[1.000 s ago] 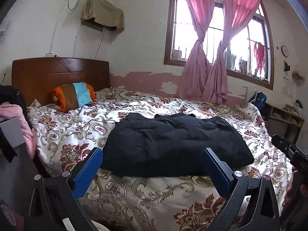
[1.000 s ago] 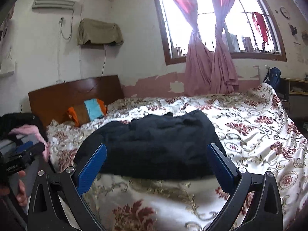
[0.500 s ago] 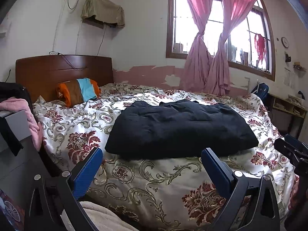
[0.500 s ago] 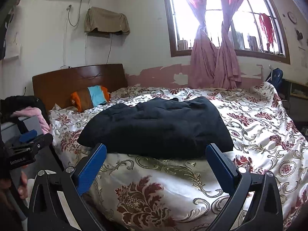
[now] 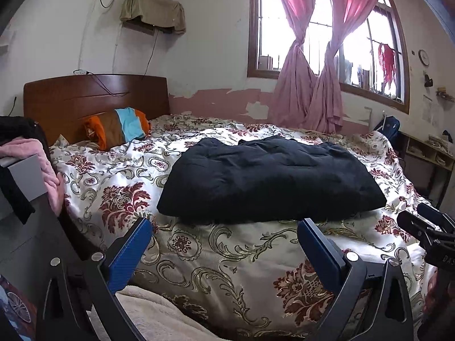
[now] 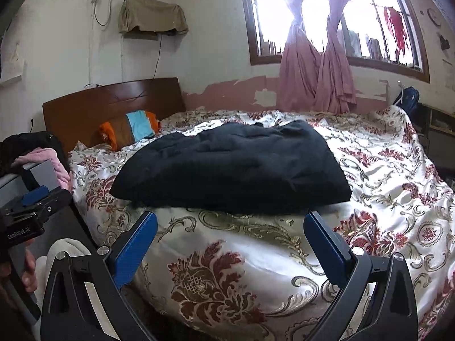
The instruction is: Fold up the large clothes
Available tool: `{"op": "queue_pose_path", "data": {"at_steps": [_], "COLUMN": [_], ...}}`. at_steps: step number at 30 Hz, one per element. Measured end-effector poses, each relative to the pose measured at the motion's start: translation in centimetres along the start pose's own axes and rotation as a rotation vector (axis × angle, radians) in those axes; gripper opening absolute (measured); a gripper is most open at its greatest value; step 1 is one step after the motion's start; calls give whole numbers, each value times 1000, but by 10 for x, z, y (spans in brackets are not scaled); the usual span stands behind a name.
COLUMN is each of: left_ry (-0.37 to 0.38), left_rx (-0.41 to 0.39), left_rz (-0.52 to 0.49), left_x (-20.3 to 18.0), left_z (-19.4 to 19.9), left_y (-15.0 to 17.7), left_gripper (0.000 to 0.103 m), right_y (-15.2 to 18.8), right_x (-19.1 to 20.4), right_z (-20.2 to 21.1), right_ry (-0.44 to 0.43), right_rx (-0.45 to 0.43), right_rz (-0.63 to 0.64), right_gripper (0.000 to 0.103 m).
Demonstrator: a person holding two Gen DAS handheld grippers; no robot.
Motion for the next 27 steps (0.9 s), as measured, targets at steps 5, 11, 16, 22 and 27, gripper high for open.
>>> {"op": "queue_pose_path", "data": {"at_steps": [5, 11, 16, 22, 27], "left_ry": [-14, -9, -8, -5, 0], "left_rx": [19, 19, 18, 17, 22], "left_rz": [-1, 2, 4, -1, -7], "left_x": [2, 2, 1, 1, 2], "left_z": [-5, -4, -4, -4, -5], "left_y": [2, 3, 3, 2, 2], "left_gripper": [103, 103, 103, 103, 103], "right_y": [1, 4, 5, 6, 5], "right_x": [1, 3, 1, 1, 0], "right_z": [-1, -2, -2, -2, -2], "right_ry": [3, 8, 7, 8, 9], "right_rx": [0, 2, 7, 10, 9], "right_rz": [1, 2, -6, -11, -11], "right_gripper": [101, 101, 101, 101, 101]}}
Point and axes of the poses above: each gripper's, at about its wrist camera, not at the fingertips, and z roughly against the way its jaws point, x to its left, y to its underside, the point moved 5 cm from there along -z, roughly the way its jaws point, and after that the axes turned 11 degrees about x, right-handed, at the moved point
